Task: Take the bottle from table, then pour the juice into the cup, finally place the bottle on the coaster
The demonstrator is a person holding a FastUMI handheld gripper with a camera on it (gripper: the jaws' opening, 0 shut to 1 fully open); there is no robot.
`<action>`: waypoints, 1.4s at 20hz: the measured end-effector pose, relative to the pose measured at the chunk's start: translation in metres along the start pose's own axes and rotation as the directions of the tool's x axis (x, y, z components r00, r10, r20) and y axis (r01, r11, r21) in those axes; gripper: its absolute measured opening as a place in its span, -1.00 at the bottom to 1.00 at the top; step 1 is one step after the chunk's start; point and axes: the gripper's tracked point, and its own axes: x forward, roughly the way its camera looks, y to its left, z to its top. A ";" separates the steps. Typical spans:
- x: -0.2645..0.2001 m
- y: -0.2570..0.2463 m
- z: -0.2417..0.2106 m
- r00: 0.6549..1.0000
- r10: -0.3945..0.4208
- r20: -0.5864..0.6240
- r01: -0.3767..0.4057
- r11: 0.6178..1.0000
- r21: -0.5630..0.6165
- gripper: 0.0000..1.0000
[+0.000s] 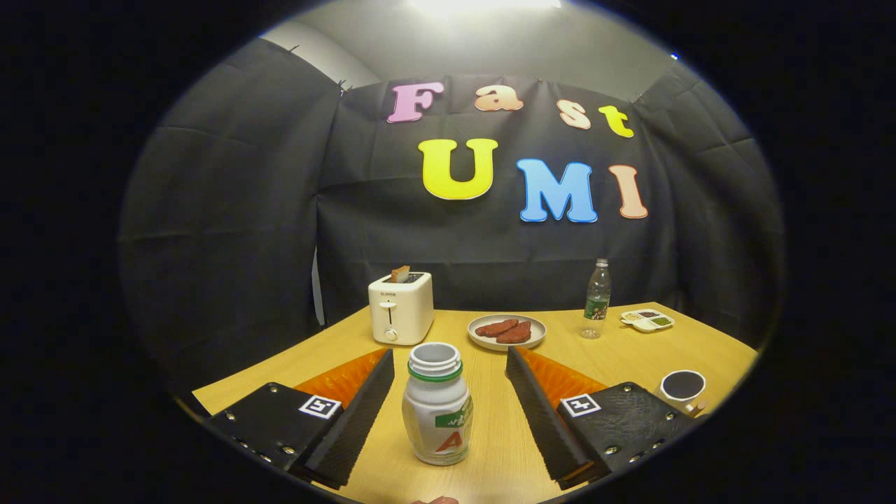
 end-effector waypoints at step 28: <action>0.031 0.014 -0.115 0.972 0.011 -0.235 0.000 0.999 0.047 0.63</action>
